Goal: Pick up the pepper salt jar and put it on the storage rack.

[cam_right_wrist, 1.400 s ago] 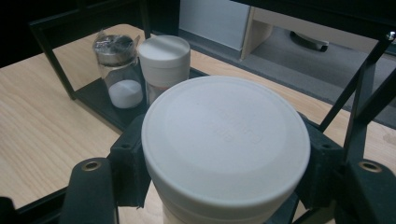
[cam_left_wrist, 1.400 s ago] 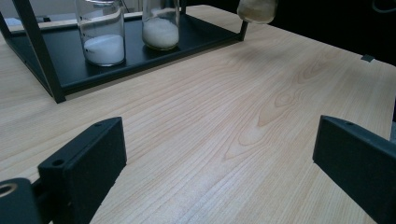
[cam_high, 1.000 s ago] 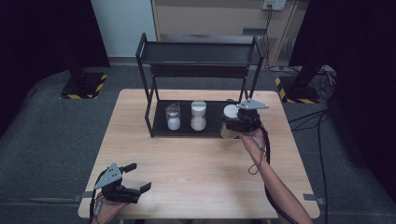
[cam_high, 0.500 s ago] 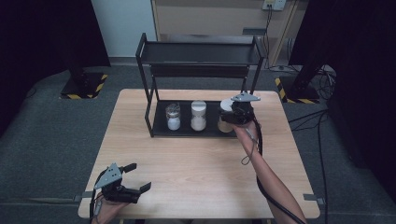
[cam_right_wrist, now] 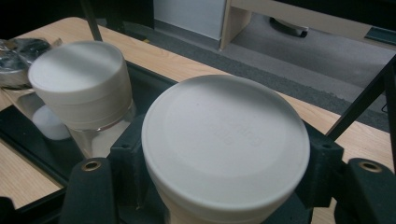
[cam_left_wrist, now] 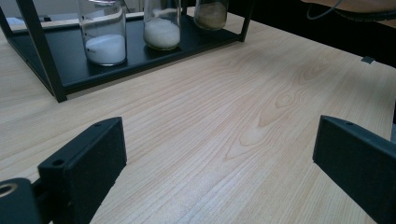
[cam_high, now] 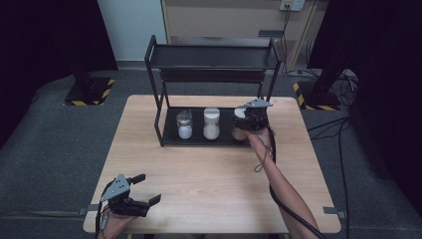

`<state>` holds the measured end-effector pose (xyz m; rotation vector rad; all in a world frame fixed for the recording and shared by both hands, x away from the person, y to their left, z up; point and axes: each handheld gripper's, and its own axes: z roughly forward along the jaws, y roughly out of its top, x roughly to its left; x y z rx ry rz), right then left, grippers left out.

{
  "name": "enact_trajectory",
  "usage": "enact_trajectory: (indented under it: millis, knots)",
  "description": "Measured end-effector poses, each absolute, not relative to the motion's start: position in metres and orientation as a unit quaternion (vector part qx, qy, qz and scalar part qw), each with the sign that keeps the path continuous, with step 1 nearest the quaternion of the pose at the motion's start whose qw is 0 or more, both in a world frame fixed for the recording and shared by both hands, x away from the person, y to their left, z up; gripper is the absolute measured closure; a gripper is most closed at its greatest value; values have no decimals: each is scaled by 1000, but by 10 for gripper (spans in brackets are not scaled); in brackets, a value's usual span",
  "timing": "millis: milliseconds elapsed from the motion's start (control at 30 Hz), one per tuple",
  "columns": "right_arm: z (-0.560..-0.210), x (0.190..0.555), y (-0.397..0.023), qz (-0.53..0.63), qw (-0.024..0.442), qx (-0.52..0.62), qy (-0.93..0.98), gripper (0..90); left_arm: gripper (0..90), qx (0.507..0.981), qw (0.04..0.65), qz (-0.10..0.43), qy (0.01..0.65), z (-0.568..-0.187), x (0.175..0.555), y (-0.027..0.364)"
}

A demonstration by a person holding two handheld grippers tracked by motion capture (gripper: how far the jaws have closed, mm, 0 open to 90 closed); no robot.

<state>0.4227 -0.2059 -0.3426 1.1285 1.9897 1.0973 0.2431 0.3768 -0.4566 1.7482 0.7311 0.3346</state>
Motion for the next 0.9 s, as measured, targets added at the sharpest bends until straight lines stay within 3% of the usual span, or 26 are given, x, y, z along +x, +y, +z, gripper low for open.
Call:
enact_trajectory:
  millis: [900]
  knots:
    - [-359,437,-208,409,287,439,747,335,18,746,571,144,311,-457,243,377]
